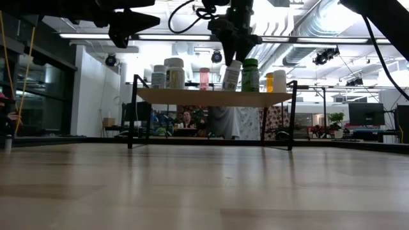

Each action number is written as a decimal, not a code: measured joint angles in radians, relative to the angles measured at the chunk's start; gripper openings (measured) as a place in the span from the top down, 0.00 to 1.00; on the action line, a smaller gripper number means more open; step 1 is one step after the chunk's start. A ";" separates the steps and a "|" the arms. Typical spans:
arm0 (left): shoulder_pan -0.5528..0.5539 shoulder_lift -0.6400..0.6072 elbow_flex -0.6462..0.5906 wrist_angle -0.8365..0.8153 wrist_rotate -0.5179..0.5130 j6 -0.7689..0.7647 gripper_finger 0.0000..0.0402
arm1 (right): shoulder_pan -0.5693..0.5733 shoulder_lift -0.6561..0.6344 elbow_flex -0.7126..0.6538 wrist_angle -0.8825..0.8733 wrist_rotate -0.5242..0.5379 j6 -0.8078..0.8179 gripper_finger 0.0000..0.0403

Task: Pick and place medicine bottles onto shelf by color
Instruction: Put the white blue pill bottle on the shelf, then return to Home Position

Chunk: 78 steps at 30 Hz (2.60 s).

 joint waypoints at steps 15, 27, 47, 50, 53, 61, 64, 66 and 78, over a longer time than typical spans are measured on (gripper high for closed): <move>0.000 0.000 0.000 0.000 0.000 0.000 0.44 | 0.000 0.006 -0.002 -0.002 0.004 -0.004 0.40; 0.000 0.000 0.000 0.000 0.000 0.000 0.44 | 0.000 0.005 -0.002 0.007 0.032 -0.047 0.32; 0.000 0.000 0.000 -0.001 0.000 0.000 0.44 | 0.072 -0.144 -0.006 0.022 0.123 -0.129 0.32; 0.000 0.000 0.000 -0.001 0.000 0.000 0.44 | 0.138 -0.201 -0.057 0.075 0.186 -0.143 0.32; 0.000 0.000 0.000 -0.002 0.000 0.000 0.44 | 0.215 -0.285 -0.178 0.165 0.201 -0.148 0.32; 0.000 0.000 0.000 -0.003 0.011 -0.031 0.44 | 0.463 -0.648 -0.864 0.760 0.217 -0.150 0.32; 0.000 0.000 0.000 -0.001 0.007 0.004 0.44 | 0.517 -0.784 -1.155 1.098 0.221 -0.188 0.32; 0.000 0.000 0.000 0.014 -0.004 0.023 0.44 | 0.537 -0.853 -1.321 1.325 0.218 -0.190 0.32; 0.001 0.000 0.000 0.065 -0.032 0.036 0.44 | 0.557 -1.015 -1.830 2.017 0.217 -0.186 0.32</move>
